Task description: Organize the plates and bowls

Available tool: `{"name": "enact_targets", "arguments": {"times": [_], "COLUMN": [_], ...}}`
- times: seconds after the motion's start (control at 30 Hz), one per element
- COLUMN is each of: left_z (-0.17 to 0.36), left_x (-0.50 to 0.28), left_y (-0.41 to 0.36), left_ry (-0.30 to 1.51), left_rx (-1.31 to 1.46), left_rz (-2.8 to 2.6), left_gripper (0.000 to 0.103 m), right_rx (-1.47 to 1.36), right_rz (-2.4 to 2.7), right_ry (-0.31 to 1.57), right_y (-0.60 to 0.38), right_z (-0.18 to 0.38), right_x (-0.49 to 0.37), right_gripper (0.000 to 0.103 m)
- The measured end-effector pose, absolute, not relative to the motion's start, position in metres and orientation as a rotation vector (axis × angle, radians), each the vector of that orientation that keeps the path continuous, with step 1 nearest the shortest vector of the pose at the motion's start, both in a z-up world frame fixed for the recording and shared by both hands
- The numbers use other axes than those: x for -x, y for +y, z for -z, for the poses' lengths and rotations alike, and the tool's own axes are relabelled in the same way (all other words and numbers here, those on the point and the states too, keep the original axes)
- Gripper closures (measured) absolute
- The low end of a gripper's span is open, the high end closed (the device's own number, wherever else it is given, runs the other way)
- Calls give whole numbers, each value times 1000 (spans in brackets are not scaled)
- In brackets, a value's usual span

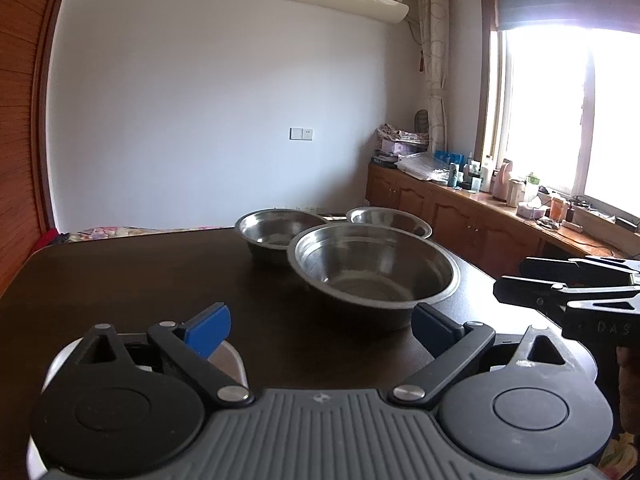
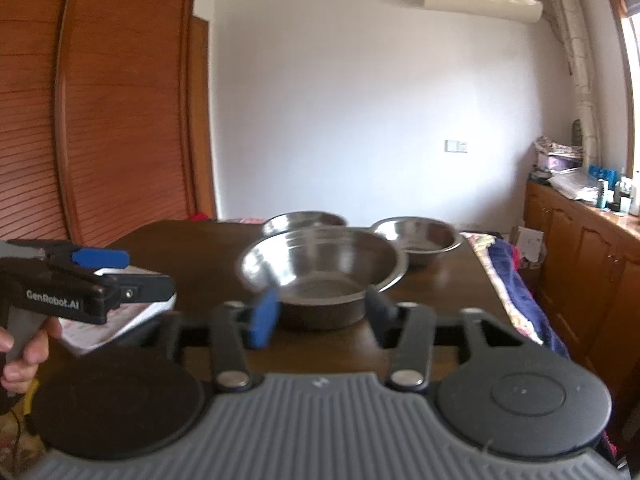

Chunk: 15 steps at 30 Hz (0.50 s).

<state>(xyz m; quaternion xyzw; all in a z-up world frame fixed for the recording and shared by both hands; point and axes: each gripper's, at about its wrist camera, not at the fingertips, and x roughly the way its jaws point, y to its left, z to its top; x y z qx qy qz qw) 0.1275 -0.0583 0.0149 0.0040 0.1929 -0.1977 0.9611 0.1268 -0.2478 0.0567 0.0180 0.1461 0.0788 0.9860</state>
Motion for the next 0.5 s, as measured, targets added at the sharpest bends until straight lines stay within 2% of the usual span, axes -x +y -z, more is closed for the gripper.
{"name": "enact_targets", "arguments": {"times": [0.1,0.27,0.33,0.5], "left_z": [-17,-20,-21,-16], "left_x": [-138,-151,-157,-175], "left_y": [-65,-71,-73,-78], "left_ry": [384,381,379,391], "left_rx": [-20,-21,-23,-33], "left_rz": [392,391,388,366], "left_gripper": [0,0,0,0], "right_rx": [-31,-25,-29,-35], "right_rz": [-143,-143,-149,-158], "right_ry": [282,270,261,259], "right_y": [-256,-266,-269,-277], "right_z": [-54,-50,-50,-52], "right_x": [-137,-154,-161,-175], "right_gripper": [35,6,0,0]}}
